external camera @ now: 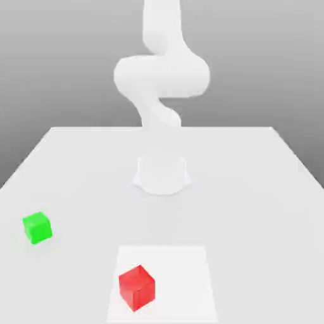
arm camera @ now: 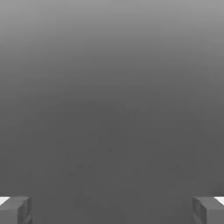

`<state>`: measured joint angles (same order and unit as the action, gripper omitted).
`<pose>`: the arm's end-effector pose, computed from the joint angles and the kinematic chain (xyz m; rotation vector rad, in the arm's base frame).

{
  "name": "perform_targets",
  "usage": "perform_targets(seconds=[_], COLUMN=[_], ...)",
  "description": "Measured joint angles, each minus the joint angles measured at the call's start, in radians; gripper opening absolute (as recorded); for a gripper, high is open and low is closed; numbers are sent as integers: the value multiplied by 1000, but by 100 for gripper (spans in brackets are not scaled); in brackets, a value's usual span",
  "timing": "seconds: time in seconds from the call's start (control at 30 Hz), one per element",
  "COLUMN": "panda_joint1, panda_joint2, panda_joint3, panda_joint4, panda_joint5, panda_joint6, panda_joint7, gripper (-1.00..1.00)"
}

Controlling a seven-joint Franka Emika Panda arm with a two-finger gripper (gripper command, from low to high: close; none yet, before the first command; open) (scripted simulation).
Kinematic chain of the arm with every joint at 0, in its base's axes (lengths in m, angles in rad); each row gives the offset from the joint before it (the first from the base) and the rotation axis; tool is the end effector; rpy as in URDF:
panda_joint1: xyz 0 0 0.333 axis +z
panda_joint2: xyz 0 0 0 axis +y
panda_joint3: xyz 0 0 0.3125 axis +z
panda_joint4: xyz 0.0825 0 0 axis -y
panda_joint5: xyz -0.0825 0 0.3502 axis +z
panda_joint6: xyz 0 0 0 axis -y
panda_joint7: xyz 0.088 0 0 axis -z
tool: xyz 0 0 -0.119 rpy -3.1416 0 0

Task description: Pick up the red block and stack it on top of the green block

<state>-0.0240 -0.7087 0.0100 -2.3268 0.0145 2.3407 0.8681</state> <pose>0.3577 -0.0034 0.6587 -2.4277 1.1551 -0.9209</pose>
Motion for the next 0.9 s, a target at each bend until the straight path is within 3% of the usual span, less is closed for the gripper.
perform_targets(seconds=[0.5,0.73,0.9], panda_joint1=[-123,-142,-126], panda_joint2=[550,804,985], panda_joint3=[67,51,28], panda_joint4=[-161,-236,-229], panda_joint5=[15,-25,-48], panda_joint6=[245,359,493], panda_joint7=[462,709,767], gripper=[0,0,0])
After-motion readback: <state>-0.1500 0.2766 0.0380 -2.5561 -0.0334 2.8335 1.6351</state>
